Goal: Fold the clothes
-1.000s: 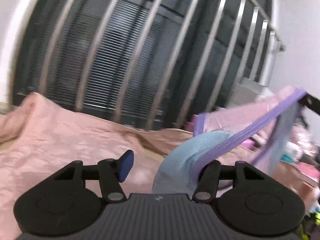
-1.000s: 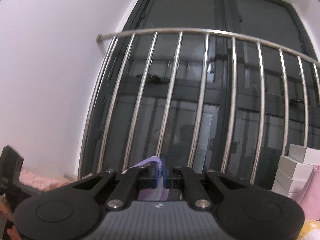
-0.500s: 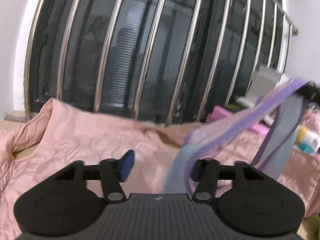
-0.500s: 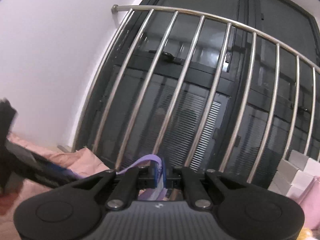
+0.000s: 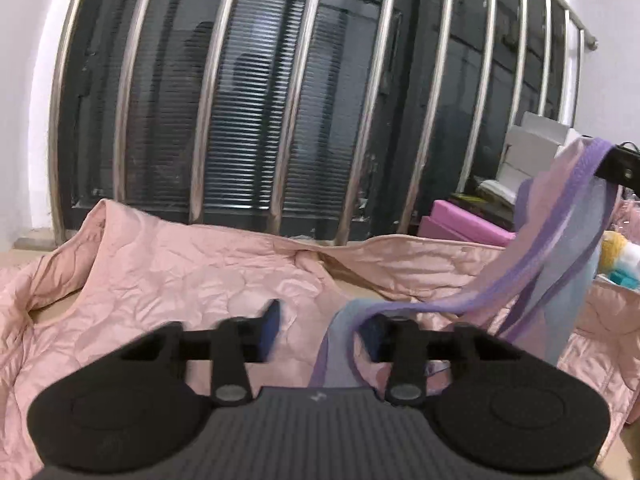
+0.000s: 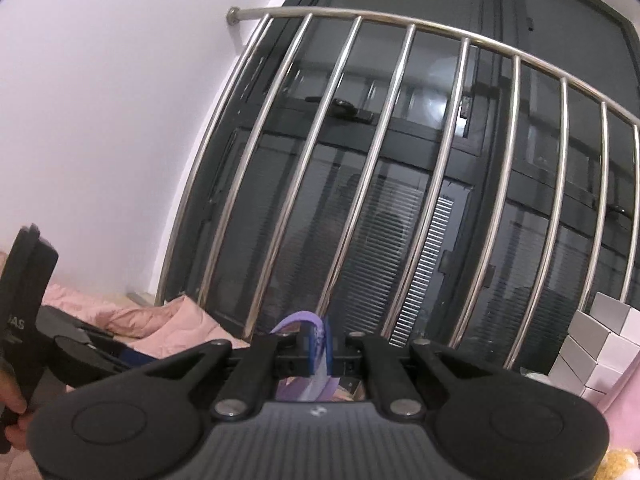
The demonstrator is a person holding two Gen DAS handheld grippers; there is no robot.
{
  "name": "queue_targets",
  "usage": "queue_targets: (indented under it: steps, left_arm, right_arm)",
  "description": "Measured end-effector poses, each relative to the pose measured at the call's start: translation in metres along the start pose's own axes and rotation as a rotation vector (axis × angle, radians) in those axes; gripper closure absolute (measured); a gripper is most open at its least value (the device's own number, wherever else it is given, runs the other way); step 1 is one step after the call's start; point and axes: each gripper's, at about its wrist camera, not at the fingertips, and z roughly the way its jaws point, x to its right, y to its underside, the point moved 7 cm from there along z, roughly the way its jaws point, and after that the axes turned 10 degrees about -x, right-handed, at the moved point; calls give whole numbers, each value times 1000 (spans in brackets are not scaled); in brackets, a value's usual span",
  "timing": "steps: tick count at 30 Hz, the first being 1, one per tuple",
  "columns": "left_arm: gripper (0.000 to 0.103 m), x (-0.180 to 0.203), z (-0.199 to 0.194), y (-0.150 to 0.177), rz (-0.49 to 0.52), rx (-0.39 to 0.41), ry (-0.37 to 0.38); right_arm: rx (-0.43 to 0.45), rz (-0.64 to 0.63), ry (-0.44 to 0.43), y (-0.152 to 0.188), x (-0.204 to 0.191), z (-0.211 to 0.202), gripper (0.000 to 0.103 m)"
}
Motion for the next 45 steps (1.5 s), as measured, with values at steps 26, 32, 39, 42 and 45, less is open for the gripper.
queue_targets:
  steps: [26, 32, 39, 42, 45]
  left_arm:
    - [95, -23, -9, -13, -124, 40, -131]
    - [95, -24, -16, -16, -118, 64, -153]
    - [98, -29, -37, -27, -165, 137, -142]
    - [98, -29, -46, -32, -180, 163, -152]
    - [98, -33, -56, -37, -207, 194, -155]
  right_arm:
    - [-122, 21, -38, 25, 0, 31, 99]
    - [-123, 17, -18, 25, 0, 35, 99]
    - [-106, 38, -11, 21, 3, 31, 99]
    - [-86, 40, -14, 16, -1, 27, 99]
    - [-92, 39, -10, 15, 0, 27, 99]
